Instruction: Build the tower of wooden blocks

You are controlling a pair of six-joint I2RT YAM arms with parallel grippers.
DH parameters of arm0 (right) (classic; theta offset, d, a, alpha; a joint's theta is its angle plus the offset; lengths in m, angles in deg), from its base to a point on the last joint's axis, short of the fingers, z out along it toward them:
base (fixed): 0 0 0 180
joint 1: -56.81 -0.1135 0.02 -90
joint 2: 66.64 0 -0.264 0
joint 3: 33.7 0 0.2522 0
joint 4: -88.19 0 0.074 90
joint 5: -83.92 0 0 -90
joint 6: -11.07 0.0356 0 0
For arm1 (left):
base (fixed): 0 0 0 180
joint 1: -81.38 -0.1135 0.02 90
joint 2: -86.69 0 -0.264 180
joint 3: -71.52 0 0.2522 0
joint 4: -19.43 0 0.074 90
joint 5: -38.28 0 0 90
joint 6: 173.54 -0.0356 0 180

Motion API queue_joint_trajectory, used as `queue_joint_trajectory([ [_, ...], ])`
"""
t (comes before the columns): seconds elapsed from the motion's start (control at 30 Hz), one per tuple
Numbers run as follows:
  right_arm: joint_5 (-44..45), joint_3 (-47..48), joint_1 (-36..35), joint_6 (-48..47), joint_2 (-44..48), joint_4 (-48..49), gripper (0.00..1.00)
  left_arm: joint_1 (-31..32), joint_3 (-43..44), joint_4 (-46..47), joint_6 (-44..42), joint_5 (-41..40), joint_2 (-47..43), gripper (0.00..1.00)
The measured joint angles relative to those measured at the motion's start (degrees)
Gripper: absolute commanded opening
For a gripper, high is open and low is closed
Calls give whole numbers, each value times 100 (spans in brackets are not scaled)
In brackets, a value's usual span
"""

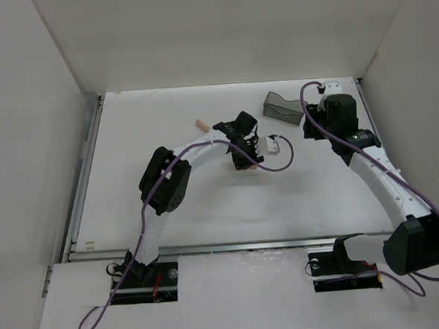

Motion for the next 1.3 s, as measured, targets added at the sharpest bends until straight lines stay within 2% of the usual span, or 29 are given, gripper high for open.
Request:
queue_joint_trajectory([
  [1.3,-153,0,0,2,39,0,52,17,-70,22,457,-446,-90,41],
])
